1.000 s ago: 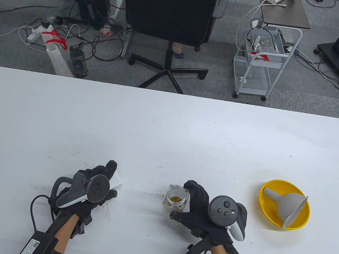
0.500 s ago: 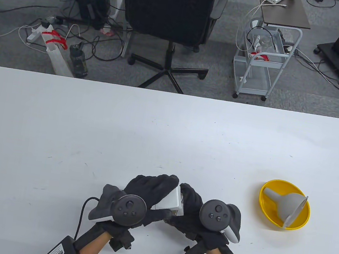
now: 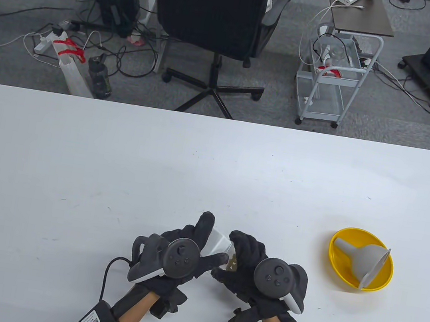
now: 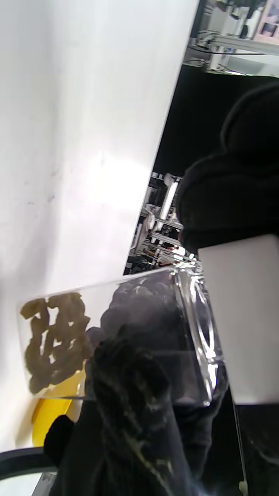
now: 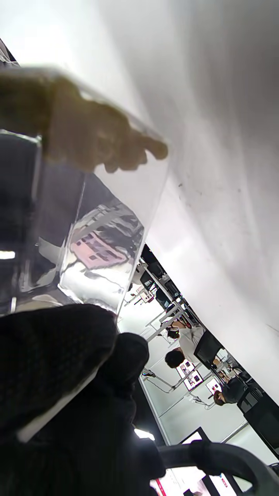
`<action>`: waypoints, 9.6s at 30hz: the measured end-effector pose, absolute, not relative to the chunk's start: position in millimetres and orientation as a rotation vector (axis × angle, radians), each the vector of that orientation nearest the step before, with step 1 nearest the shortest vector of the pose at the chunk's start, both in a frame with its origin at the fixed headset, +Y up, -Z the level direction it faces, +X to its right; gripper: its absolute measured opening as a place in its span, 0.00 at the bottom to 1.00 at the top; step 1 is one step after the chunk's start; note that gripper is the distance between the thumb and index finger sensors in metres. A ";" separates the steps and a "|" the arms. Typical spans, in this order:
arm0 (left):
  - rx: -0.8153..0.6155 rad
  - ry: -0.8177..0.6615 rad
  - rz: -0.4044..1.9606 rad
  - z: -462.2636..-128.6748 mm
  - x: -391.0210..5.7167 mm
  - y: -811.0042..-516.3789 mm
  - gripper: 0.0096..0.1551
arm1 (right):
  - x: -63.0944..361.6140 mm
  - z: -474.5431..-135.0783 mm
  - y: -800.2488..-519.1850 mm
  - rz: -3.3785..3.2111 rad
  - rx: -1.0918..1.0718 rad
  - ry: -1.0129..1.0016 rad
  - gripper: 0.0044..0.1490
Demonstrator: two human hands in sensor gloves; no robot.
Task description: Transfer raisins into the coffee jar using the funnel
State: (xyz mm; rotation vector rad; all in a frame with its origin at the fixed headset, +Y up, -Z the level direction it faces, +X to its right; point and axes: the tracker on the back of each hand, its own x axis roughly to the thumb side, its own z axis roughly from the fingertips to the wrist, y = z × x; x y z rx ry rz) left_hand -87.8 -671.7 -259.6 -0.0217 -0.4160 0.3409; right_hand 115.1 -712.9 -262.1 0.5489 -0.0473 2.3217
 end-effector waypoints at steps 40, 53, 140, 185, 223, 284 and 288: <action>-0.045 -0.524 0.536 -250.7 -115.1 -674.3 0.42 | 101.7 -258.2 -716.7 2.292 0.576 0.092 0.59; -0.090 -0.357 0.604 -259.5 -129.1 -685.0 0.55 | 83.2 -246.0 -710.4 2.383 0.540 0.022 0.59; -0.304 -0.736 0.806 -258.9 -121.0 -682.7 0.18 | 96.3 -251.0 -713.5 2.319 0.481 0.059 0.59; -0.106 -0.669 0.548 -251.4 -120.0 -671.0 0.43 | 101.0 -251.3 -709.7 2.315 0.497 0.017 0.60; -0.103 -0.727 0.482 -249.3 -117.1 -669.8 0.41 | 105.1 -256.3 -711.0 2.185 0.511 0.178 0.59; -0.108 -0.217 0.191 -257.4 -219.9 -704.9 0.56 | 121.3 -285.8 -728.5 2.086 0.231 0.214 0.58; -0.113 -0.215 0.193 -257.8 -220.4 -705.1 0.56 | 125.9 -289.8 -733.9 2.095 0.182 0.230 0.58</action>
